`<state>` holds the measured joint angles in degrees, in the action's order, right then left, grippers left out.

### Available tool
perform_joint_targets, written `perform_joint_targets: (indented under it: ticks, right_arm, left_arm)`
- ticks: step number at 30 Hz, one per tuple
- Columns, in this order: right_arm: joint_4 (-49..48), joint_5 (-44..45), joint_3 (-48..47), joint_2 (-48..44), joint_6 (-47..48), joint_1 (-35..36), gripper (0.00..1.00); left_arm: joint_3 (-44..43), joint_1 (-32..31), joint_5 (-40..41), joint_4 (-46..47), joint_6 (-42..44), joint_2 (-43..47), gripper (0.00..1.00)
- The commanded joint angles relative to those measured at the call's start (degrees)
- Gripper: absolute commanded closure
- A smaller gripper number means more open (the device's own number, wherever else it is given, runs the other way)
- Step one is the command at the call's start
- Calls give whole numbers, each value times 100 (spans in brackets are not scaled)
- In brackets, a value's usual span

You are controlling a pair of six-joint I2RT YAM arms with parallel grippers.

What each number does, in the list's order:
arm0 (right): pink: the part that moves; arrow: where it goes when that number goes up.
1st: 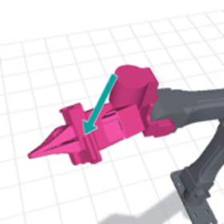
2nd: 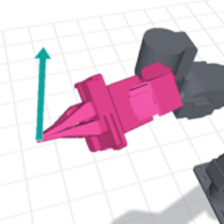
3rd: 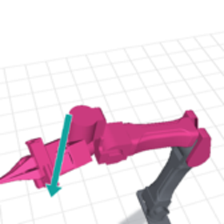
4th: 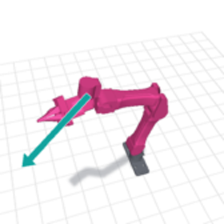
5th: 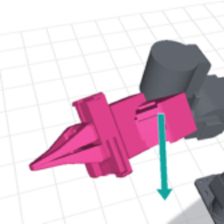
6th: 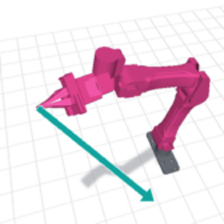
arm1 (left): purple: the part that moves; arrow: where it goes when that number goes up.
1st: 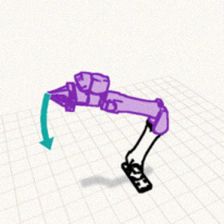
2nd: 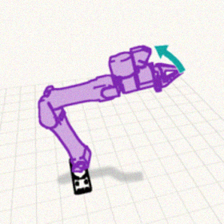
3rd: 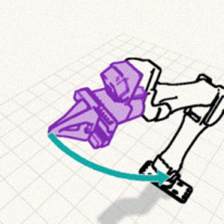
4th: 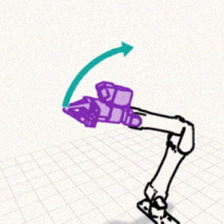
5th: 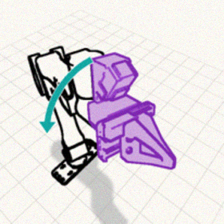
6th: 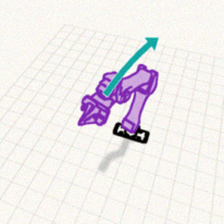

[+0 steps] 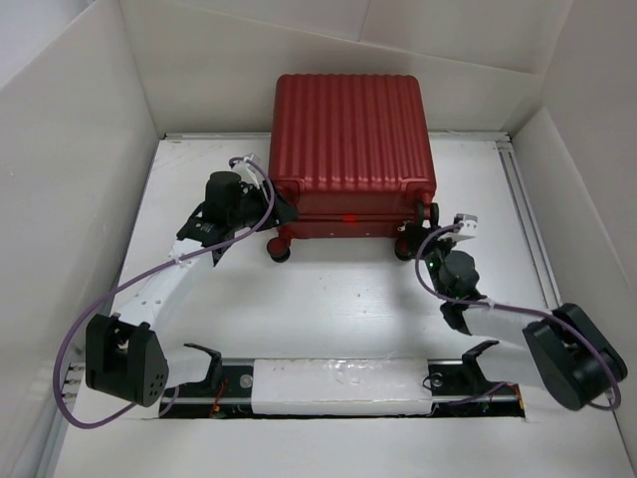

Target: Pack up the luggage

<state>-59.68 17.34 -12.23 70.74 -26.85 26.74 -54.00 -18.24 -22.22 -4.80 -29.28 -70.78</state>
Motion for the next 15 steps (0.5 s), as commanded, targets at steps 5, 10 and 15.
perform_joint_targets:
  ticks: [5,10,15]
  right_arm:
    - [870,237,-322,-386,13,-151,57]
    - [784,-117,-579,272,-57,-257,54]
    - [54,-372,-579,765,-119,-310,54]
  left_arm:
    - [-67,-48,-564,409,194,364,100]
    - [-67,-48,-512,409,194,364,100]
    - [-67,-48,-564,409,194,364,100]
